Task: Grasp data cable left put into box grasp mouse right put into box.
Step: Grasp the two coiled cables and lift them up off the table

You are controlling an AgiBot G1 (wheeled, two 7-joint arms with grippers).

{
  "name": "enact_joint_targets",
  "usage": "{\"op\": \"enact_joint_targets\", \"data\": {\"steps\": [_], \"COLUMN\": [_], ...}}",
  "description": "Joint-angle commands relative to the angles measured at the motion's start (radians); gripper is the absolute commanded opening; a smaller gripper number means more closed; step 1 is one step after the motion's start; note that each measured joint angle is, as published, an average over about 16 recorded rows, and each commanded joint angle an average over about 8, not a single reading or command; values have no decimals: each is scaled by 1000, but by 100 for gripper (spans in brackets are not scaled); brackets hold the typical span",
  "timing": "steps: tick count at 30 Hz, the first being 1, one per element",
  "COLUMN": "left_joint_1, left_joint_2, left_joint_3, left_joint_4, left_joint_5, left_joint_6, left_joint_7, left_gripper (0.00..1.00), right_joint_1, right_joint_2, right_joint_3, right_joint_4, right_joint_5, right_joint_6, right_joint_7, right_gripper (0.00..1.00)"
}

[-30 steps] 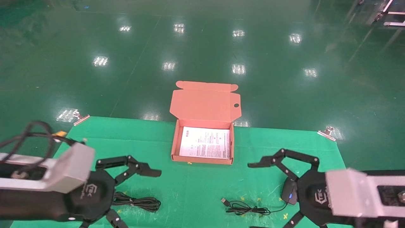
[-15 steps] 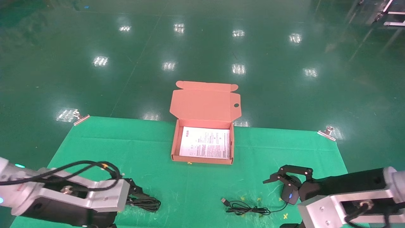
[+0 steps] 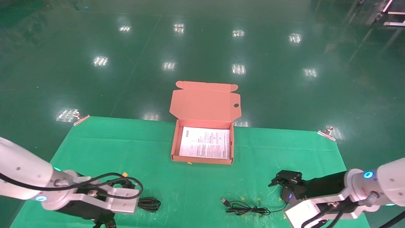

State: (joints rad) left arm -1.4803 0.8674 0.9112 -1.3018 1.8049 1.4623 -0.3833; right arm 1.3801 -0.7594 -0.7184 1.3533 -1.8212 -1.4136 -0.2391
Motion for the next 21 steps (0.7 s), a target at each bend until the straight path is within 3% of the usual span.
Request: {"op": "enact_joint_targets", "data": {"steps": [1,11,21], "left_joint_1": [8,41,52], "left_joint_2": [16,70,131], "left_joint_3": [16,44,46], "left_joint_4": [2,100,270], "left_joint_5": [48,145,155], "left_joint_6": [-25,-114,-188], "left_joint_7": [-14,-19,32], "left_gripper": [100,100,100], "right_joint_1": [-16,-76,-109], "right_joint_2": [-14,-67,-139], "right_joint_3": [-12,-35,-46], "right_joint_4": [-1,-20,-122], "right_joint_5": [-37,-115,-142], "right_joint_6": [26,101,152], "right_joint_7": [15,103,172], "right_gripper": [100,100,100]}}
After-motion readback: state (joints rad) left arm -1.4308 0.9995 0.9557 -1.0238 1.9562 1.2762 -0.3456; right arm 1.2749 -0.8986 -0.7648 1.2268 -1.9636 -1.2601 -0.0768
